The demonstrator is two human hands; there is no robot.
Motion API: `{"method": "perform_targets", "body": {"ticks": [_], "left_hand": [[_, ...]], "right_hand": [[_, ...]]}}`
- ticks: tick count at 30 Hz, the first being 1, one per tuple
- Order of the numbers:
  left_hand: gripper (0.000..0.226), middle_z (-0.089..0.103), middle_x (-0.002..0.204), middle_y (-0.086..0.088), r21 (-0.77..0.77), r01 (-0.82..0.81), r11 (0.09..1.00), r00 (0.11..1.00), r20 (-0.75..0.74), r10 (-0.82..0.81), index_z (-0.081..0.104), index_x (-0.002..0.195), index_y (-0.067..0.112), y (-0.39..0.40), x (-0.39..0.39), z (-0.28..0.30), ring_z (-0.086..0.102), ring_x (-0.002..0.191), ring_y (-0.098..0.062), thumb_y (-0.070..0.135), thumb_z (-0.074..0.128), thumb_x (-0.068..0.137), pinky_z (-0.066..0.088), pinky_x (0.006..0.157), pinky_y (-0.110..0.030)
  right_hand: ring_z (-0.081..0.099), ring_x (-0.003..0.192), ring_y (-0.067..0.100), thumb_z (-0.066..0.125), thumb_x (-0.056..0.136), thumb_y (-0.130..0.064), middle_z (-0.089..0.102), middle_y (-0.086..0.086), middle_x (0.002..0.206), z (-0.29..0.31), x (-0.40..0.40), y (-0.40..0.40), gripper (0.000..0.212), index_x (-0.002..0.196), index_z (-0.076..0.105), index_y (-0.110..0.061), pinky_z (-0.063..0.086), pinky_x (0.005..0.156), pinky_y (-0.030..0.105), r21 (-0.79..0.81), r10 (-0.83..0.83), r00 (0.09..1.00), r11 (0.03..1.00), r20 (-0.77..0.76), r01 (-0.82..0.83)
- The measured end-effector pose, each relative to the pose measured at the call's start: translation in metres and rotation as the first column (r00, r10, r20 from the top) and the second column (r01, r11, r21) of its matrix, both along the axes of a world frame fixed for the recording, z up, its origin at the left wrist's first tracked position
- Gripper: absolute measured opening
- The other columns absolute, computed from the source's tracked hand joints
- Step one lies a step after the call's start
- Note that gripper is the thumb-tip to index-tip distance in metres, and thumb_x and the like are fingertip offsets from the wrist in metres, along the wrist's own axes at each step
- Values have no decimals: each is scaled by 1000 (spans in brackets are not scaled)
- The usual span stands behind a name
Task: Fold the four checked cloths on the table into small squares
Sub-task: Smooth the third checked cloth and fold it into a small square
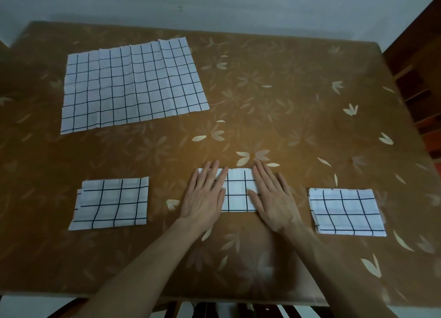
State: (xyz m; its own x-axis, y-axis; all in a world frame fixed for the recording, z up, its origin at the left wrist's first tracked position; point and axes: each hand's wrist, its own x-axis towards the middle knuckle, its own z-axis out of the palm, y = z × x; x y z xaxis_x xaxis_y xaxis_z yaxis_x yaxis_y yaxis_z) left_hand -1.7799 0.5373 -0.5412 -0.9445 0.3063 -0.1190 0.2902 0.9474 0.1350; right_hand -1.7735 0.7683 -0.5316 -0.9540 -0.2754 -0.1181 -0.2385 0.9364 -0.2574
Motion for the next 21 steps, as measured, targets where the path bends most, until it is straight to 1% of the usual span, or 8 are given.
{"method": "perform_targets", "body": {"ticks": [3,7,11,13,15,19,21], "left_hand": [[62,2,173,-6,-12,9,1000,1000,3,-9,3,164,26,-2,1,-7,0,159,-27,46,13,107,12,127,-50],[61,-1,173,-5,-1,-1,1000,1000,14,1,0,164,26,-2,8,-4,-6,159,-24,46,16,109,11,127,-50],[63,-2,173,-4,0,21,1000,1000,15,-21,-7,164,26,-5,17,-1,-8,158,-23,48,16,109,8,128,-48],[65,-3,173,-5,-13,30,999,999,17,-30,-8,163,26,-5,18,-1,-9,158,-24,53,15,108,5,128,-47],[69,-6,173,-5,-29,32,999,999,26,-32,-10,163,27,-6,18,-1,-9,158,-25,59,11,106,7,128,-49],[71,-4,173,-3,-18,18,1000,1000,24,-18,-9,163,26,-5,19,4,-9,158,-24,63,7,104,7,128,-50],[70,-5,173,-1,9,3,1000,1000,22,-3,-6,164,26,-4,20,11,-11,158,-21,62,8,105,5,128,-50]], "right_hand": [[-12,157,5,14,109,-58,-9,-11,172,-8,0,2,67,165,-5,-27,6,130,44,15,0,1000,1000,0,0],[-9,158,6,15,109,-58,-3,-9,173,-7,9,0,67,166,-1,-26,5,130,42,4,-14,1000,1000,4,14],[-8,159,9,14,109,-58,-3,-7,173,-8,20,0,68,166,-2,-24,8,130,44,53,-16,1000,998,6,15],[-8,159,10,12,109,-59,-4,-6,173,-8,21,-1,69,165,-3,-24,7,130,43,79,-14,1000,997,-2,14],[-8,159,11,12,108,-59,-4,-5,173,-7,21,-2,69,165,-3,-23,7,129,43,90,-15,1000,996,-3,15],[-8,159,10,11,108,-59,-5,-7,173,-3,23,-3,68,165,-4,-25,11,130,45,87,-22,1000,996,10,21],[-10,158,9,11,108,-60,-8,-10,173,4,23,-4,67,165,-6,-28,10,130,46,53,-28,999,998,23,27]]}}
